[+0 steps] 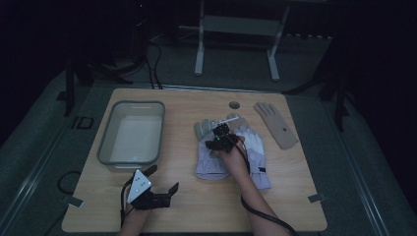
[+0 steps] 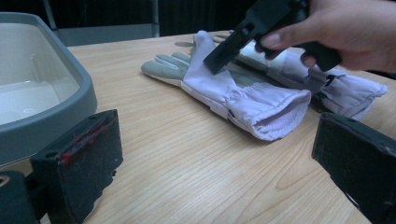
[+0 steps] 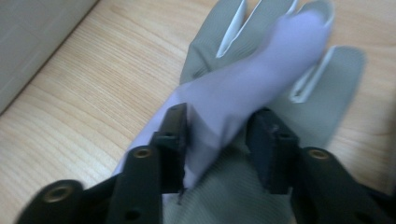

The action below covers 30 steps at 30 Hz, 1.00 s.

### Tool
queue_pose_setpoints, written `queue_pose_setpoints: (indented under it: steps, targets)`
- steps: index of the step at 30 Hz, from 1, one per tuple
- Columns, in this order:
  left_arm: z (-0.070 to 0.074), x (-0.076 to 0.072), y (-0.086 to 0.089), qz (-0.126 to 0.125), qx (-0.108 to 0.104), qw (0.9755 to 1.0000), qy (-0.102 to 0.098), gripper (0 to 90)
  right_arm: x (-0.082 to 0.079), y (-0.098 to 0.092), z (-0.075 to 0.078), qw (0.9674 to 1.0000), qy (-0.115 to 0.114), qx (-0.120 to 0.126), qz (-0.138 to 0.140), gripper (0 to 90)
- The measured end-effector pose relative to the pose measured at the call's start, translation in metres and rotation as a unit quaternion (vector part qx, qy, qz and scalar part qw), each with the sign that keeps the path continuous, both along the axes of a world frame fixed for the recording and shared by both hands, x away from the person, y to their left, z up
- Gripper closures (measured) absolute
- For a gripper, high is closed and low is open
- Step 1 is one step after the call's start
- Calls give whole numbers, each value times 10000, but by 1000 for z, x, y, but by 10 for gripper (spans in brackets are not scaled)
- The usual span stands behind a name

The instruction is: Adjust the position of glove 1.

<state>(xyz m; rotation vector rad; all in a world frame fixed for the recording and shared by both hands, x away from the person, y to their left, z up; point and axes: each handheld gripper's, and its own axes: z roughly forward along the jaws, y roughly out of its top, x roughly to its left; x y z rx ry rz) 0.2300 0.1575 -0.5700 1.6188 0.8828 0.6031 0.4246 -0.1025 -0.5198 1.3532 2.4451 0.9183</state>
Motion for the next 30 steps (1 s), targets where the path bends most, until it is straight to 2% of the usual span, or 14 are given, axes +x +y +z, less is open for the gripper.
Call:
queue_pose_setpoints:
  steps: [3, 4, 6, 7, 10, 11, 14, 15, 17, 21, 23, 30]
  targets:
    - [0, 0, 0, 7, 0, 10000, 5, 19, -2, -6, 8, 9999, -99, -1, -30, 533]
    - [0, 0, 0, 1, -2, 10000, 10, 19, -5, -15, 18, 9997, -213, 100, -59, 498]
    - [-1, 1, 0, 9, 14, 10000, 4, 19, -6, -19, 22, 9995, -272, 116, -75, 481]
    - [-1, 1, 0, 0, 3, 10000, -1, 20, -10, -29, 32, 9989, -405, 167, -136, 459]
    - [-1, 1, -1, 3, -4, 10000, -4, 20, -11, -33, 35, 9988, -438, 195, -138, 441]
    - [-1, 1, -1, 2, -16, 10000, 11, 19, -16, -51, 46, 9979, -570, 212, -216, 385]
    - [-2, 1, -1, 7, -25, 10000, 36, 19, -21, -67, 51, 9973, -702, 112, -168, 409]
    - [-2, 1, -1, 7, -25, 10000, 36, 19, -21, -67, 51, 9973, -702, 112, -168, 409]
    - [-2, 2, -2, 6, -3, 10000, 50, 20, -25, -81, 53, 9967, -794, 27, -184, 413]
    - [-2, 2, -2, 2, 6, 10000, 42, 20, -31, -102, 52, 9967, -769, -67, -249, 419]
    - [-2, 2, -2, 6, -2, 10000, 45, 20, -36, -112, 48, 9969, -729, -114, -270, 420]
    - [-3, 2, -2, 8, -43, 10000, 59, 20, -58, -137, 37, 9981, -536, -38, -301, 418]
